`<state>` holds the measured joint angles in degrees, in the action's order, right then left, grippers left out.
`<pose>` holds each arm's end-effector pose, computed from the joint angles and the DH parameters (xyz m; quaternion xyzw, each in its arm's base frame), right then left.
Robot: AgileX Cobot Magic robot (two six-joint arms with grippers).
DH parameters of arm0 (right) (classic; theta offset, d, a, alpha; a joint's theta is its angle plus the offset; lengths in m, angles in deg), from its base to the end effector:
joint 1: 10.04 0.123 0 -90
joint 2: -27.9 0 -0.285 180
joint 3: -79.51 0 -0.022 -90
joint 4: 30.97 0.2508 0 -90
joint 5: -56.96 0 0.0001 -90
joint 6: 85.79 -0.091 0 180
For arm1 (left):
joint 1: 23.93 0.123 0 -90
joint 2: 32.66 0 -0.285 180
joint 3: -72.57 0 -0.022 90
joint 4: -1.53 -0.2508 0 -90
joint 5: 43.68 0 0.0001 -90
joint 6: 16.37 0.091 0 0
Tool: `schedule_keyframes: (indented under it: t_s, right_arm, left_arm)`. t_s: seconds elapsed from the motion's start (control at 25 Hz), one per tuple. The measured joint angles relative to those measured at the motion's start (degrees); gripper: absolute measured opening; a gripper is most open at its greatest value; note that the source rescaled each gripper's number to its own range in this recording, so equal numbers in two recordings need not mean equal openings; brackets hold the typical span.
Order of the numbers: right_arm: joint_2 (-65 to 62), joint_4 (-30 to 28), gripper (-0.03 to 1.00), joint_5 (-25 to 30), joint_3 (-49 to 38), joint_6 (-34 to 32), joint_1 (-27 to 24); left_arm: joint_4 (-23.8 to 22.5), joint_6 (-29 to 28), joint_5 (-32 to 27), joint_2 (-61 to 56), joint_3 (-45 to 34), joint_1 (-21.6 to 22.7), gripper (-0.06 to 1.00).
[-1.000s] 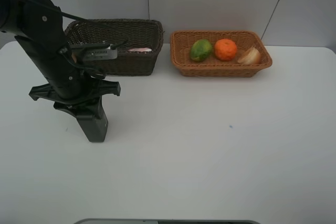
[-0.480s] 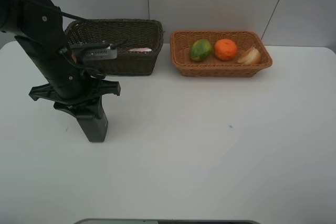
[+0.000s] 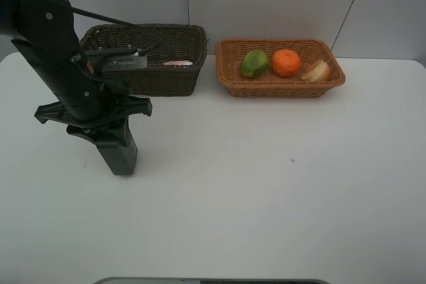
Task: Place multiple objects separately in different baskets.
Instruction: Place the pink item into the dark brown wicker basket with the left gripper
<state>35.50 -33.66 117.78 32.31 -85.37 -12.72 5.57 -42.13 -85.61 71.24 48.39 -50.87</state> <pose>-0.0084 -0.0033 0.2839 0.0179 0.8459 -0.0378 0.5318 0.2613 -0.1376 0.1728 -0.0138 0.9958 -0.0617 0.0665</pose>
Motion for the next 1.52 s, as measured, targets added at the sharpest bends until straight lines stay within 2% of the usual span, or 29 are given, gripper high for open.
schedule_keyframes:
  t_s: [0.24,0.48,0.64,0.84,1.04,1.24,1.52]
  right_arm:
    - [0.0,0.0,0.88,0.0,0.0,0.0,0.0]
    - [0.0,0.0,0.88,0.0,0.0,0.0,0.0]
    - [0.0,0.0,0.88,0.0,0.0,0.0,0.0]
    - [0.0,0.0,0.88,0.0,0.0,0.0,0.0]
    - [0.0,0.0,0.88,0.0,0.0,0.0,0.0]
    - [0.0,0.0,0.88,0.0,0.0,0.0,0.0]
    - [0.0,0.0,0.88,0.0,0.0,0.0,0.0]
  left_arm:
    - [-1.5,3.9,-4.1,-4.9,5.8,0.0,0.50]
    - [-6.8,5.4,-8.3,-5.2,15.6,0.9,0.50]
    - [-11.4,5.5,-8.9,-5.1,21.0,4.3,0.50]
    - [-14.6,5.5,-8.6,-1.5,27.1,9.3,0.50]
    - [-16.3,5.5,-4.2,4.5,31.9,11.9,0.50]
    - [-18.2,5.7,3.8,10.2,34.6,12.0,0.50]
    - [-18.4,5.7,10.2,18.2,35.5,12.2,0.50]
